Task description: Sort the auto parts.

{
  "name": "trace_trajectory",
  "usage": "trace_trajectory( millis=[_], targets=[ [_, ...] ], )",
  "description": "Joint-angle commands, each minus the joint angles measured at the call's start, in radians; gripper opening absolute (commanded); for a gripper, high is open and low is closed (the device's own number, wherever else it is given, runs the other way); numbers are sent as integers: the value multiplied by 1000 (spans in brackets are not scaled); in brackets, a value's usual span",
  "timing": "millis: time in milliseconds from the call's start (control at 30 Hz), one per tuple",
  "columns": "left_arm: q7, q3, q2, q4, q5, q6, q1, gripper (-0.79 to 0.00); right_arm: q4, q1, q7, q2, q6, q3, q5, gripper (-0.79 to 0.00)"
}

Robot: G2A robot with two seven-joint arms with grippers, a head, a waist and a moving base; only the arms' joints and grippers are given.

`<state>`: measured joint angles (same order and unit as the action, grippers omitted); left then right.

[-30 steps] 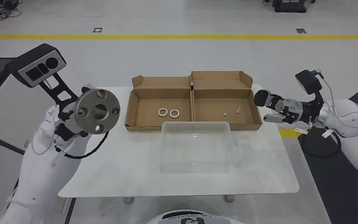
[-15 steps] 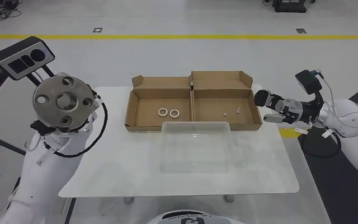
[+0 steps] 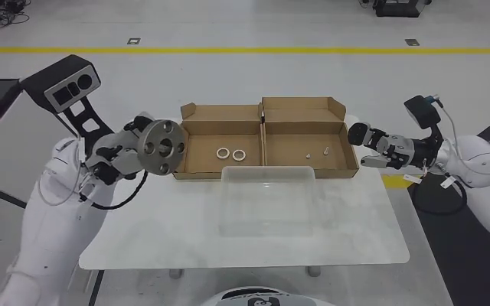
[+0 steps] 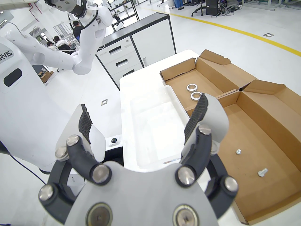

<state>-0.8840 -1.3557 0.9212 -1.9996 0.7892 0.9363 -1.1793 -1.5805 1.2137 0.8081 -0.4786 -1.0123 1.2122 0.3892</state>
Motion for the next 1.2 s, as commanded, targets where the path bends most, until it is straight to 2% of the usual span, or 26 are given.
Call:
trace_trajectory(
  millis=[0,367,600,1167],
  targets=[
    [5,1,-1,-1,3,5,-1,-785,0,0,0,0,0,0,0,0],
    [33,12,-2,-18,153,33,-16,-785,0,0,0,0,0,0,0,0],
    [10,-12,-2,-16,164,10,-18,-785,0,0,0,0,0,0,0,0],
    [10,-12,-2,-16,164,10,-18,-785,0,0,0,0,0,0,0,0]
  ],
)
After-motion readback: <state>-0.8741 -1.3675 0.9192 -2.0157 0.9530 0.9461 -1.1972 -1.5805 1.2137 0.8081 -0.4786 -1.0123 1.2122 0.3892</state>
